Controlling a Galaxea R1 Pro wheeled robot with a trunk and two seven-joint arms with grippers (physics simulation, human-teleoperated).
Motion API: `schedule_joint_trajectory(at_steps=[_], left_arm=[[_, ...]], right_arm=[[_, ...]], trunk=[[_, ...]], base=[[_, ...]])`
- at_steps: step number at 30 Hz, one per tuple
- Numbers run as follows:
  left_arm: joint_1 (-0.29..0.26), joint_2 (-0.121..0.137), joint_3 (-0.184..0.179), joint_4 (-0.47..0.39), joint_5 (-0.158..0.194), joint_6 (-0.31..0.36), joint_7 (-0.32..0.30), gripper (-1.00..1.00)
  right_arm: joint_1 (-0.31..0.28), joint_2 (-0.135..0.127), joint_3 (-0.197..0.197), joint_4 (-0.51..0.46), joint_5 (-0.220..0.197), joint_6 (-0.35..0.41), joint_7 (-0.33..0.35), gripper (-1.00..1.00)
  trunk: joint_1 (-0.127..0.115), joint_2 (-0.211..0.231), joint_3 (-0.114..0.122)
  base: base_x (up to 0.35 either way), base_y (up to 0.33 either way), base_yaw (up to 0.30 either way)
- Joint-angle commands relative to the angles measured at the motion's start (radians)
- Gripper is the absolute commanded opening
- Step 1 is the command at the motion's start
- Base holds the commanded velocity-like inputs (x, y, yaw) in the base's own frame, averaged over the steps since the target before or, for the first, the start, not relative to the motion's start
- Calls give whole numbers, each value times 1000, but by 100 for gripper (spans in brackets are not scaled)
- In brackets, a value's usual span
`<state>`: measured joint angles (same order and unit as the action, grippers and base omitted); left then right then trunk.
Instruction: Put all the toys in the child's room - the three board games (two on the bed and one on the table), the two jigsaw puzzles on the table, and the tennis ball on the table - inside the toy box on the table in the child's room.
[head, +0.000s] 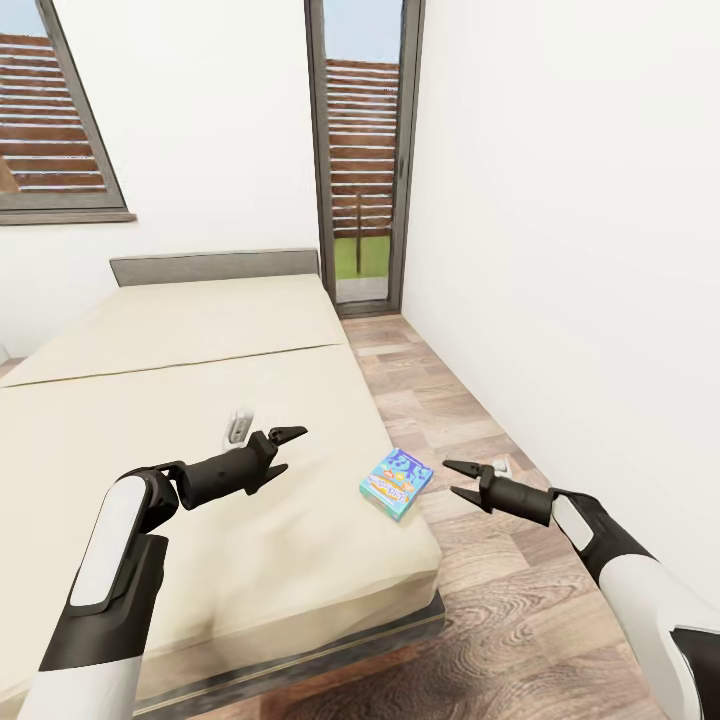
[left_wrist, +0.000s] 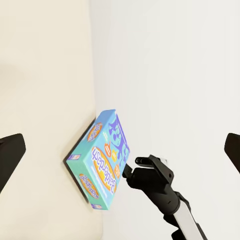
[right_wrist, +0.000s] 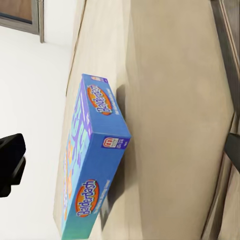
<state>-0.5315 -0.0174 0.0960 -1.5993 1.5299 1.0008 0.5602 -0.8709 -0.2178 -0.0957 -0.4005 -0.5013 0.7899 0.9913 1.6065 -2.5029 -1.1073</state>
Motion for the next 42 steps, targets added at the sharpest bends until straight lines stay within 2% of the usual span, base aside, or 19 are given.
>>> schedule_joint_trajectory(at_steps=[1,7,20,42], left_arm=[[-1,-1,2,-1,10,4,10,100],[-1,-1,2,-1,10,4,10,100],[-1,-1,2,-1,10,4,10,100],[-1,-1,2,-1,9,4,10,100]], right_arm=[[-1,0,-3,0,0,5,2,100],[-1,1,-17,3,0,5,-4,100],[-1,1,-24,4,0,5,-6,100],[0,5,-25,5,0,4,-6,100]], trunk=[[0,0,-1],[0,0,0],[0,0,1],[0,0,2]], base=[[0,0,0],[0,0,75],[0,0,144],[0,0,22]])
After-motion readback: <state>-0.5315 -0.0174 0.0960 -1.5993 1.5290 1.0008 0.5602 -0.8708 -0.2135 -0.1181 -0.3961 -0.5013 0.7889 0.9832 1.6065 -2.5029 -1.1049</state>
